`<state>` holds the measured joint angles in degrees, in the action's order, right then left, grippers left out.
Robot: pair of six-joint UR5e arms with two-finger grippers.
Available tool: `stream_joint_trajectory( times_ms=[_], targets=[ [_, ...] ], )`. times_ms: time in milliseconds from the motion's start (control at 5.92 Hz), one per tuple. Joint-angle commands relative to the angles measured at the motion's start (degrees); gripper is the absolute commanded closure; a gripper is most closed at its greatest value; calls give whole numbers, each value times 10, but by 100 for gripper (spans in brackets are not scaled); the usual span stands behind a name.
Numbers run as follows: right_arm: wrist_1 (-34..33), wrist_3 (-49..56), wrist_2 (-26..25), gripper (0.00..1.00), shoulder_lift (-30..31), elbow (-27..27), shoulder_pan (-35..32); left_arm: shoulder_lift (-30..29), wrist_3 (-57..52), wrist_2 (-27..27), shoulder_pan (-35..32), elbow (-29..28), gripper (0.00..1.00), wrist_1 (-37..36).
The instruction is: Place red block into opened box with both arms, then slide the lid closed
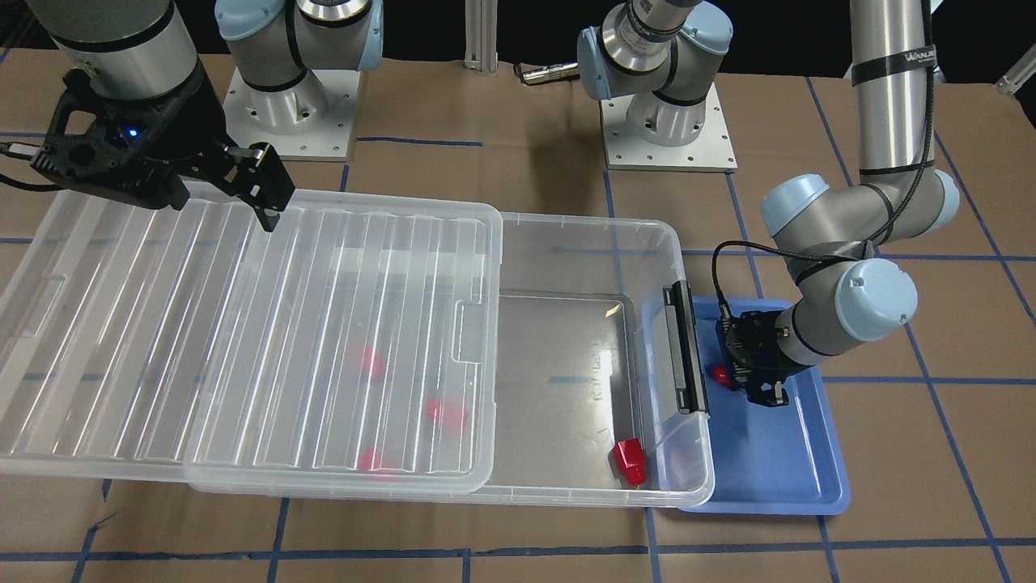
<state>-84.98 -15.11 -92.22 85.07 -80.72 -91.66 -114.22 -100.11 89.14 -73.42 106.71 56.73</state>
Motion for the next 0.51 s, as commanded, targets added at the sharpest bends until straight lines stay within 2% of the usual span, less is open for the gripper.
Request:
stream_joint_trajectory(
  times_ms=[0,169,338],
  targets=[
    [0,1,0,0,0,5,0,9,0,2,-1,-11,100,3],
    [0,1,-1,0,4,3,0,30,1,0,-5,-22,100,27],
    [0,0,0,0,1,-1,-1,59,8,-3,-12,-52,100,93]
  ],
)
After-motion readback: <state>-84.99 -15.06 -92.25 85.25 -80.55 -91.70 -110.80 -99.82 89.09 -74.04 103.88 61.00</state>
